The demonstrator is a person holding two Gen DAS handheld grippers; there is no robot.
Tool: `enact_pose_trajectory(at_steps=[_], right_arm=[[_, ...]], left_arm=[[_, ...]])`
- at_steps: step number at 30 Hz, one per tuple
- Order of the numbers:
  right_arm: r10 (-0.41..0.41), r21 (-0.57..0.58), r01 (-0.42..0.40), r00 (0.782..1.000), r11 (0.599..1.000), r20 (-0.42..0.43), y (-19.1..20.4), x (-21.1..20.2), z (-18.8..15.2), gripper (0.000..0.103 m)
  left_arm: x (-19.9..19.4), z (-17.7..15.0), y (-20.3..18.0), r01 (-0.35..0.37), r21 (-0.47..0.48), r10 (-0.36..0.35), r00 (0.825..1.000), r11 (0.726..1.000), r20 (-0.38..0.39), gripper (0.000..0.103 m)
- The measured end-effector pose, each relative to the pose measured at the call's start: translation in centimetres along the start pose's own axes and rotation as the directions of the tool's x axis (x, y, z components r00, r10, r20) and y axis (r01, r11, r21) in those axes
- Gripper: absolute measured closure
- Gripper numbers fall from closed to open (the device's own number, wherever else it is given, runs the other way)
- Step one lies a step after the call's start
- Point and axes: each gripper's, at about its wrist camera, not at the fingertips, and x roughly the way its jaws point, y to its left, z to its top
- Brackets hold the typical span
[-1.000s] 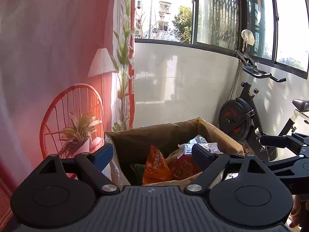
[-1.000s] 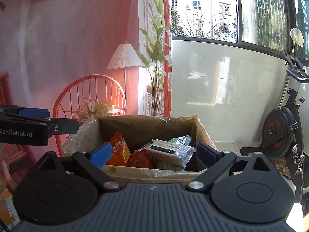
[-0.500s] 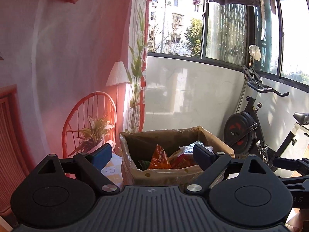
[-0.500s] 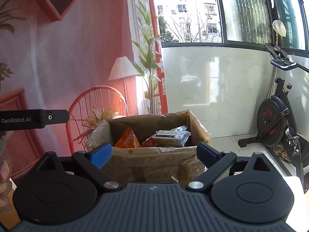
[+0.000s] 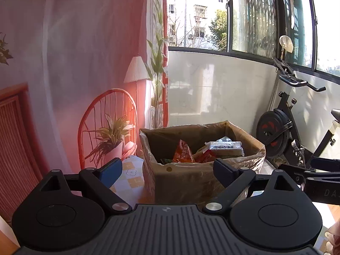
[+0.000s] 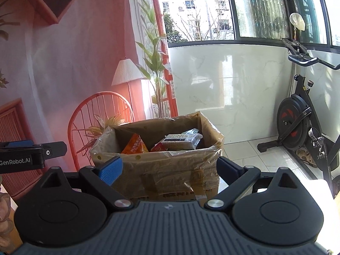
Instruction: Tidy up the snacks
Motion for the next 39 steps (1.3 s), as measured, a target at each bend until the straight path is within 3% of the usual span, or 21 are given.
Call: enact_pose_trajectory(at_steps=[39], right_arm=[[0.014, 0.003, -0.014, 1.000, 1.000, -0.009, 0.13, 0.47, 0.16, 0.006]], left_arm=[[0.21, 0.17, -0.70, 0.022, 0.005, -0.021, 0.999, 1.000, -0.045, 0.009]])
